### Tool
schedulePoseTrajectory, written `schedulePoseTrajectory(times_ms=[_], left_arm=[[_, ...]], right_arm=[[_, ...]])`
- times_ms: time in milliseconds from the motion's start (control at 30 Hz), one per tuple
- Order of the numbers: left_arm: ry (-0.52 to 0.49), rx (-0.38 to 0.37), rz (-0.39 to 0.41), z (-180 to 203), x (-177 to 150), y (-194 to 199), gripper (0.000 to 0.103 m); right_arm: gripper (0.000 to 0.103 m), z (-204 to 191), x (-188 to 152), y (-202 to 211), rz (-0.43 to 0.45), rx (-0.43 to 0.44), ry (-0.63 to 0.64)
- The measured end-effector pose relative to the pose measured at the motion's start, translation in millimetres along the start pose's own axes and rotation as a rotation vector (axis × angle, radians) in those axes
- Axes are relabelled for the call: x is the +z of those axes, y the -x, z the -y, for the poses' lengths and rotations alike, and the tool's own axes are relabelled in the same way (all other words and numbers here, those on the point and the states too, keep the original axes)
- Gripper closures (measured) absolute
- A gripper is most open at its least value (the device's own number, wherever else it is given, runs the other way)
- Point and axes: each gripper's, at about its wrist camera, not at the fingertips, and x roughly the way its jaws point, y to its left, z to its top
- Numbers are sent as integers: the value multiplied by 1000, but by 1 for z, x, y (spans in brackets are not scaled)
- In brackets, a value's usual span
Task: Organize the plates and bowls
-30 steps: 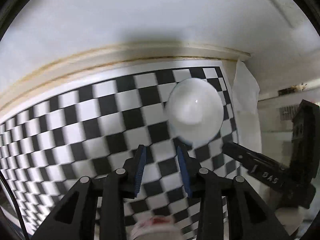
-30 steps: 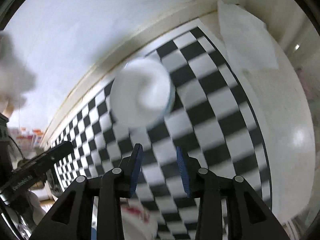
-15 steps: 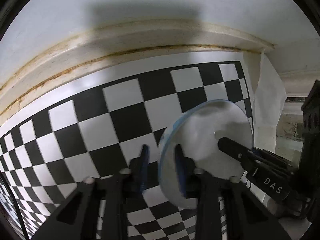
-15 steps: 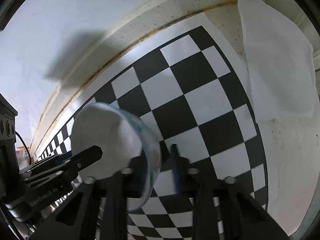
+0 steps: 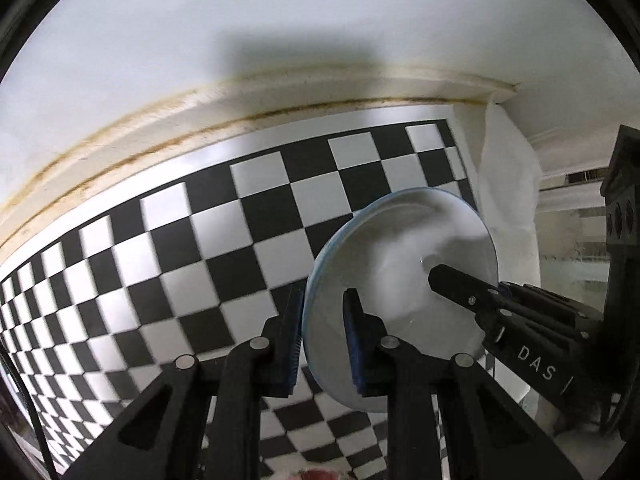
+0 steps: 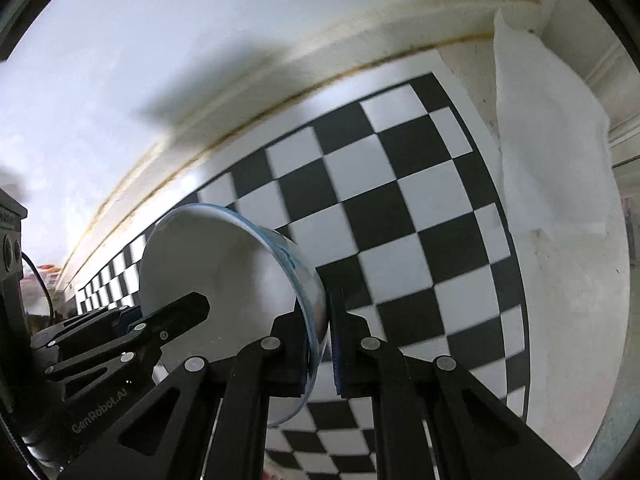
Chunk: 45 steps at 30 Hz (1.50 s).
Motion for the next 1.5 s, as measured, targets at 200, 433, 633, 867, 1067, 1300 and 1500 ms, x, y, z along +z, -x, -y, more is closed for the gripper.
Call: schedulePoseTrajectory(times_ms=[200, 433, 633, 867, 1067, 1300, 1500], left_arm=[[-25, -4, 78, -4, -38, 62, 86], [-56, 4, 145, -1, -94, 111, 86], [-61, -16, 179, -8, -141, 141, 86], [-68, -20, 172, -19, -189, 144, 86], [-65, -20, 102, -29, -219, 120, 86], [-67, 3, 18, -34, -236, 81, 86], [-65, 11, -43, -38, -239, 52, 86]], right_arm=[[94, -24, -38, 48, 58, 36, 28], [94, -46, -93, 98, 111, 38, 79], [94, -63, -149, 122, 135, 39, 106], [94, -72, -208, 127, 131, 46, 113], [94, -70, -244, 104, 81, 39, 105], [94, -57, -266, 64, 17, 20, 71], [93, -45, -272, 34, -34, 10, 46]])
